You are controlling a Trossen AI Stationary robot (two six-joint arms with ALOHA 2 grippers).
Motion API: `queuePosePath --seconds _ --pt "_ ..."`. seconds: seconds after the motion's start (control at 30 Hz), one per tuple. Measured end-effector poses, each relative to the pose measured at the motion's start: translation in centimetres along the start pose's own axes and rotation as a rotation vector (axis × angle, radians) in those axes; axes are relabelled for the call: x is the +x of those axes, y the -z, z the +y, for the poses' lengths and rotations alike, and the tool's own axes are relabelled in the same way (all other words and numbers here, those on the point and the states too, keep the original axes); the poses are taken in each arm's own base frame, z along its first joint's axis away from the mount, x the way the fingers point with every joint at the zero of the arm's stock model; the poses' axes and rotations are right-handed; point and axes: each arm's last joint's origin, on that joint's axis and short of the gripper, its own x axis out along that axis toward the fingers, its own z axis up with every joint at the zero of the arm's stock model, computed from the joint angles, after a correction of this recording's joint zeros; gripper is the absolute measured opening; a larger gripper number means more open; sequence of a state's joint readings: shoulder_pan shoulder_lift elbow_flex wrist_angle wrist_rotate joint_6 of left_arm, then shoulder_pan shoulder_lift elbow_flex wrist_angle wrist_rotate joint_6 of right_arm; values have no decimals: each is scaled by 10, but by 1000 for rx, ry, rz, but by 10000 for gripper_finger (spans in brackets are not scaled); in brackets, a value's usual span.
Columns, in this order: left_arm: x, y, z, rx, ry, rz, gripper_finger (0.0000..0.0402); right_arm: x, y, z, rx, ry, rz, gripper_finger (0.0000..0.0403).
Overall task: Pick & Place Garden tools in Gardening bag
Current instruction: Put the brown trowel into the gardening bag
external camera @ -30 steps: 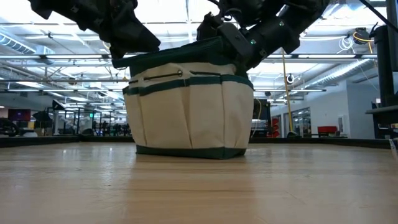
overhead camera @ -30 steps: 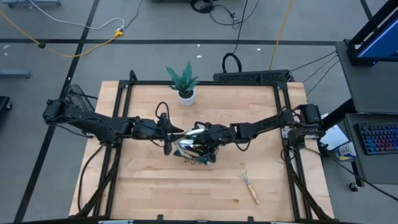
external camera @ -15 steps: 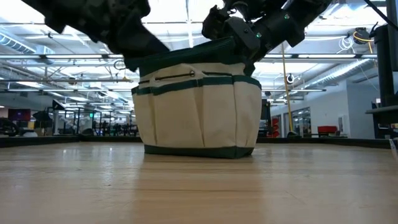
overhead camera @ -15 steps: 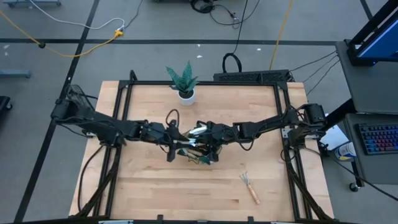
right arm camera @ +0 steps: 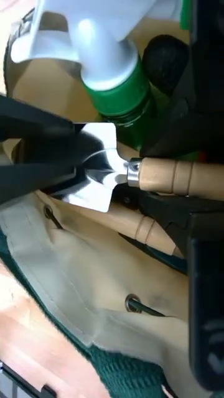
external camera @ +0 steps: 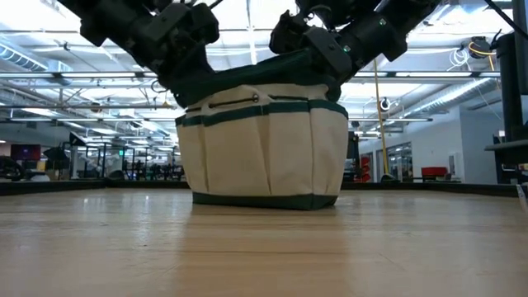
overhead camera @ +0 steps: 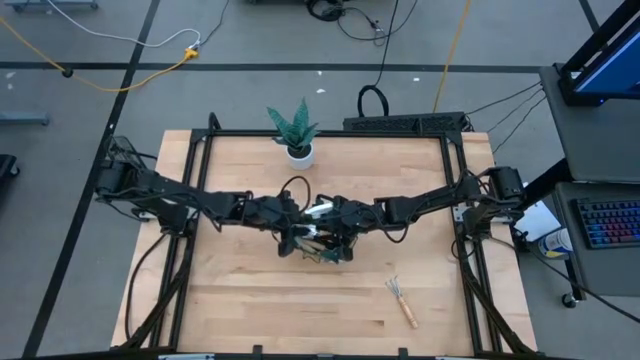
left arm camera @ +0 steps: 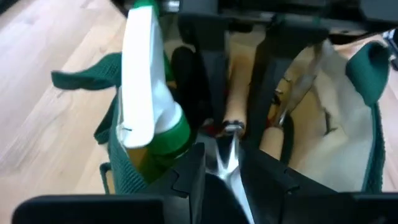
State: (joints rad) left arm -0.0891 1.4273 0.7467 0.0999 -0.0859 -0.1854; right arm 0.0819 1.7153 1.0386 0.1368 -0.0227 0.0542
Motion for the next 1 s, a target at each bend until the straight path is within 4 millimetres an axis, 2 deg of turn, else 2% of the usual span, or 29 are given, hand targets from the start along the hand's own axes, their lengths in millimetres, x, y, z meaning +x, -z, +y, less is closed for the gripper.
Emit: queuePosePath --seconds 0.23,0.53,0.8,1.0 --pt "1 8 4 2 -14 85 101 -9 -8 12 -125 21 -48 99" --pt "0 8 4 2 -19 91 101 -31 -22 28 -162 27 -121 106" --pt "0 5 4 0 -14 57 101 -34 -20 56 -199 -116 -129 109" --pt "0 1 3 -1 -9 39 101 -35 -20 61 -123 -55 -138 110"
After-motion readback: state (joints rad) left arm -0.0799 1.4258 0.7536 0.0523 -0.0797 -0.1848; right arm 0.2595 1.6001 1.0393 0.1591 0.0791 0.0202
